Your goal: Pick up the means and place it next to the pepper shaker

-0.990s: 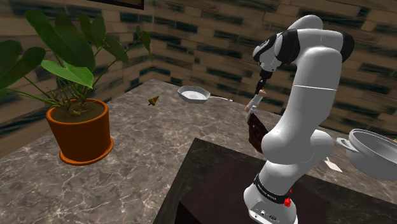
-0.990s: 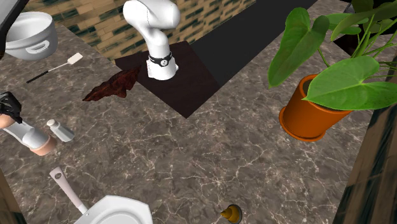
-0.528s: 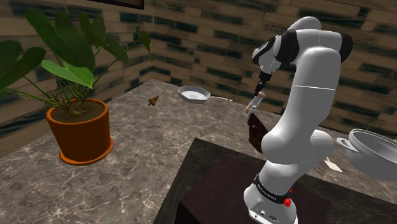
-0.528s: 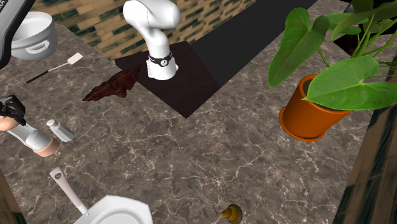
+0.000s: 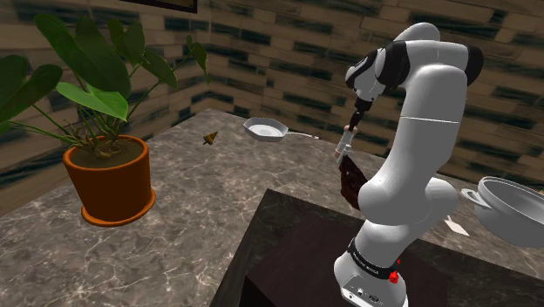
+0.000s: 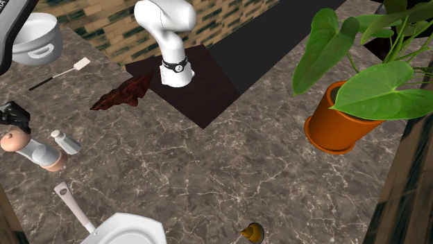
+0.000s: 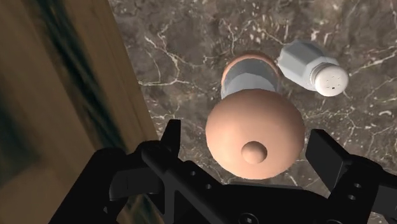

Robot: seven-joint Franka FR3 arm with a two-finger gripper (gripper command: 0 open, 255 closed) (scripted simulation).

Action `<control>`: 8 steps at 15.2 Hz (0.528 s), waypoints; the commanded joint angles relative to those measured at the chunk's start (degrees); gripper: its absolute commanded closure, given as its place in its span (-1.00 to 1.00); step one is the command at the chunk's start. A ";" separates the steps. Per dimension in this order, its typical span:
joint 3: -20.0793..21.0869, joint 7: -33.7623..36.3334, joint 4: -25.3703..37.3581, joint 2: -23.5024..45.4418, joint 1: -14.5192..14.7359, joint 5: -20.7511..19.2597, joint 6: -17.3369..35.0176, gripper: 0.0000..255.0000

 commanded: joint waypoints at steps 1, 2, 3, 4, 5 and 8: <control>0.00 0.00 0.00 0.00 0.00 0.00 0.00 -1.00; -0.22 0.37 0.80 -0.90 0.18 -0.59 -1.57 -1.00; -0.41 0.72 1.68 -1.73 0.34 -1.13 -3.17 -1.00; -0.58 1.04 2.64 -2.49 0.47 -1.63 -4.80 -1.00; -0.70 1.27 3.47 -3.05 0.55 -1.99 -6.10 -1.00; -0.69 1.28 3.46 -3.05 0.55 -2.00 -6.10 -1.00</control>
